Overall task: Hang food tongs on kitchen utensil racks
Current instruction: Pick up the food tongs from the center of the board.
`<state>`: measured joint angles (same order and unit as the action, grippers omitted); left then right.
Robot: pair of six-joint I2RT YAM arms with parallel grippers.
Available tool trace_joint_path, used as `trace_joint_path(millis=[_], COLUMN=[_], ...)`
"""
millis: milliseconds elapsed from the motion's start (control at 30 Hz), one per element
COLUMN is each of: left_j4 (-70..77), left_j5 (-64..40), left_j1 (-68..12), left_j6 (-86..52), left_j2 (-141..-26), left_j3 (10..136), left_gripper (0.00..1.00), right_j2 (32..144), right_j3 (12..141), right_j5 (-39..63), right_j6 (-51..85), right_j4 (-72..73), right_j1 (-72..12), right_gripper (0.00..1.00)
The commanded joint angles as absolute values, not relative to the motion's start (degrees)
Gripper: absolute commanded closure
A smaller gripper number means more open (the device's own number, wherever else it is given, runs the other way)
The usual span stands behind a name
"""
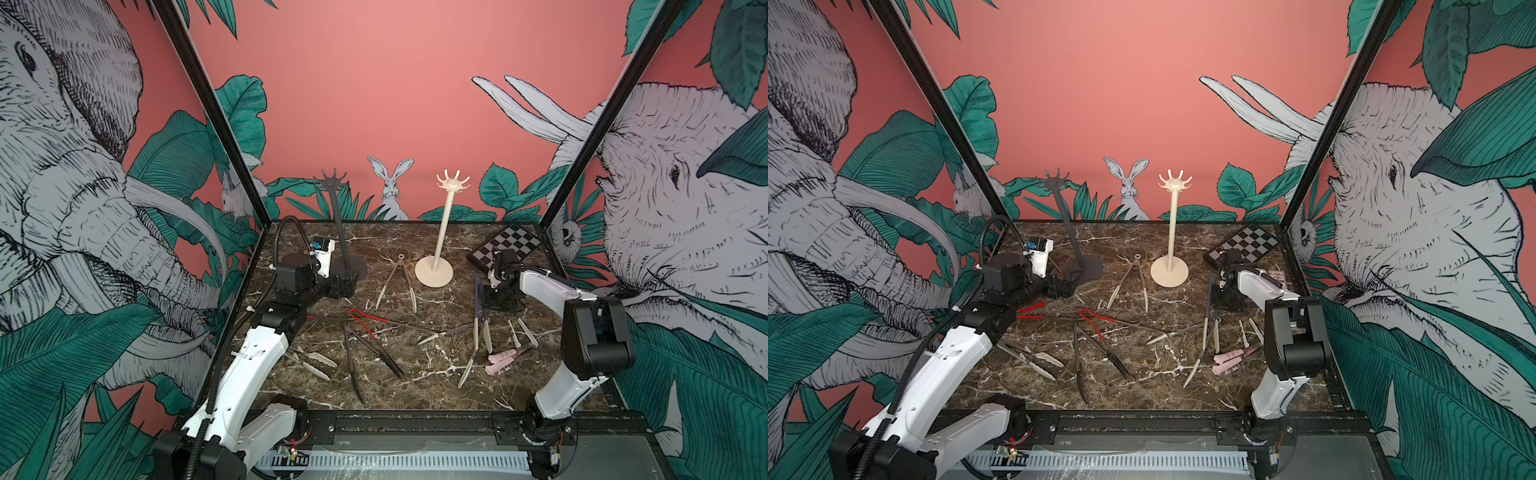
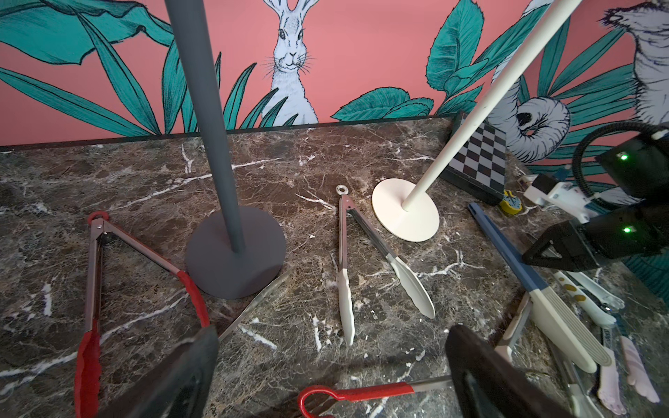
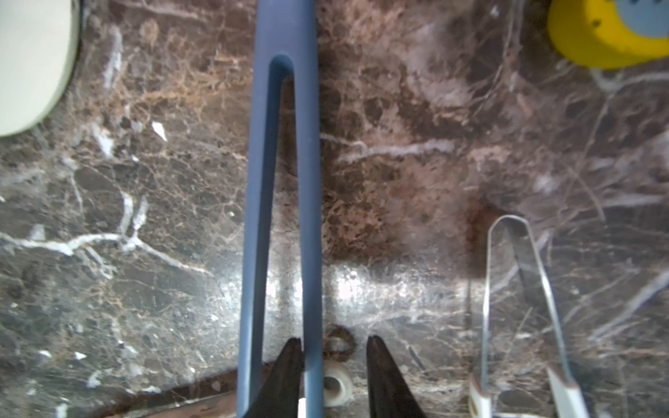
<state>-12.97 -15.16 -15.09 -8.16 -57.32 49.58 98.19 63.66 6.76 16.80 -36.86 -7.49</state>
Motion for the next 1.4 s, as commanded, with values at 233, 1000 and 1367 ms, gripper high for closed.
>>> trace_joint_path(millis=[233, 1000, 1367], left_j4=[-12.7, -10.1, -7.5], left_j5=[-16.8, -14.7, -15.0], left_j1=[-15.4, -15.4, -15.4], left_j6=[-8.0, -8.6, -9.0], left_j2=[-55.6, -54.7, -54.7], left_j3=[52.6, 51.7, 51.3], left_gripper=[0.01, 0.0, 0.01], right_j2=[100.3, 90.7, 78.7], right_j3=[62.4, 64.8, 67.9], right_j5=[7.2, 1.5, 2.5], right_j6=[15.8, 14.9, 14.7], right_j4=[-32.8, -30.5, -23.2], right_j1=[-7.9, -8.9, -9.5], right_gripper=[0.78, 1.0, 1.0])
